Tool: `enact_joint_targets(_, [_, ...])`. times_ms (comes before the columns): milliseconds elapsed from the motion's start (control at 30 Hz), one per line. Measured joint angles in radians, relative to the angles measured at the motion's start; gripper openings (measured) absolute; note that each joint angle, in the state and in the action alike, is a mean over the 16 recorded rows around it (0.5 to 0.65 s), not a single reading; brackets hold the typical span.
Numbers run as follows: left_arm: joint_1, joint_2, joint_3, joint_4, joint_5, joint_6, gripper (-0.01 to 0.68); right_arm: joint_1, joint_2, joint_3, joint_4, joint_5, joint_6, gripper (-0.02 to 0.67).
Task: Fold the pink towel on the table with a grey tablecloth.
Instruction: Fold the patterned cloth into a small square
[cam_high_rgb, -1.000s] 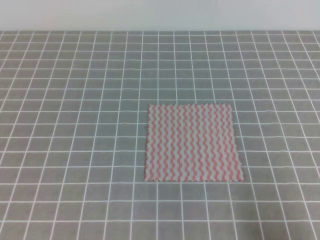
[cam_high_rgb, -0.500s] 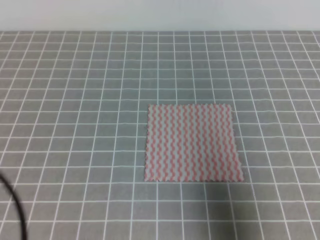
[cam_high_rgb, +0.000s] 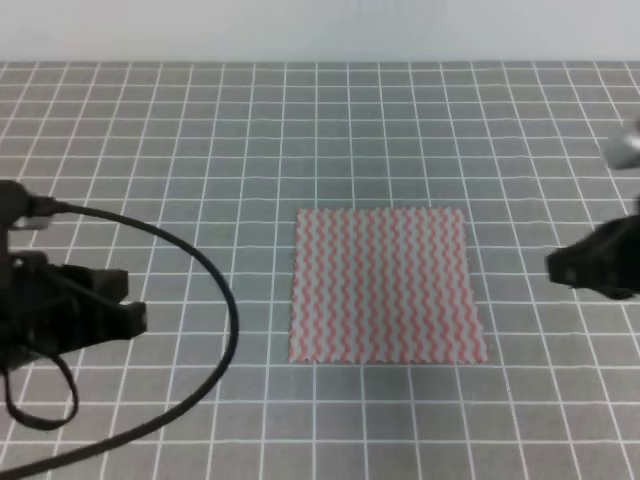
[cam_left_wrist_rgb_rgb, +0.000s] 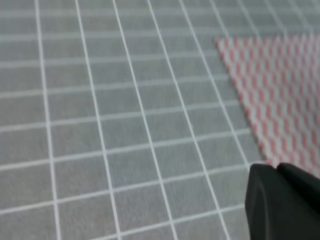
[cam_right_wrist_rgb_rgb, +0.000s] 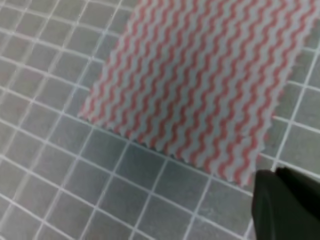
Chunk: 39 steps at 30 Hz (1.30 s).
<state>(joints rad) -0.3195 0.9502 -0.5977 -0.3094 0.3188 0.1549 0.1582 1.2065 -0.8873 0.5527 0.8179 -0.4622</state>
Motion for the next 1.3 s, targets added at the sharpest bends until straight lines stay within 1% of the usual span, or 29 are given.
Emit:
enact_joint_targets(233, [-0.018,0.074,-0.014,-0.002,-0.003,0.011,0.001,0.149,0.268,-0.172,-0.241,0.07,0.195,-0.017])
enact_joint_targets(333, [-0.019,0.082,-0.015,-0.002,-0.007,0.012,0.001,0.193,0.355,-0.22,-0.326,0.089,0.283,-0.008])
enact_joint_targets(433, [-0.019,0.083,-0.015,-0.002,-0.01,0.013,0.001,0.218,0.423,-0.251,-0.377,0.1,0.349,0.014])
enact_joint_targets(667, [-0.019,0.083,-0.015,-0.001,-0.013,0.015,0.001,0.226,0.515,-0.271,-0.377,0.058,0.441,0.135])
enact_joint_targets(833, [-0.019,0.084,-0.015,0.0,-0.013,0.016,0.001,0.226,0.559,-0.271,-0.359,0.034,0.474,0.225])
enact_joint_targets(933, [-0.019,0.084,-0.015,0.0,-0.014,0.017,0.001,0.226,0.585,-0.272,-0.348,0.024,0.484,0.267])
enact_joint_targets(1000, [-0.019,0.084,-0.015,0.0,-0.014,0.017,0.001,0.226,0.599,-0.272,-0.341,0.019,0.489,0.28])
enact_joint_targets(1100, [-0.019,0.084,-0.015,0.001,-0.015,0.017,0.001,0.226,0.615,-0.272,-0.329,0.014,0.489,0.275])
enact_joint_targets(1300, [-0.019,0.084,-0.015,0.001,-0.018,0.018,0.001,0.226,0.631,-0.272,-0.317,0.004,0.488,0.246])
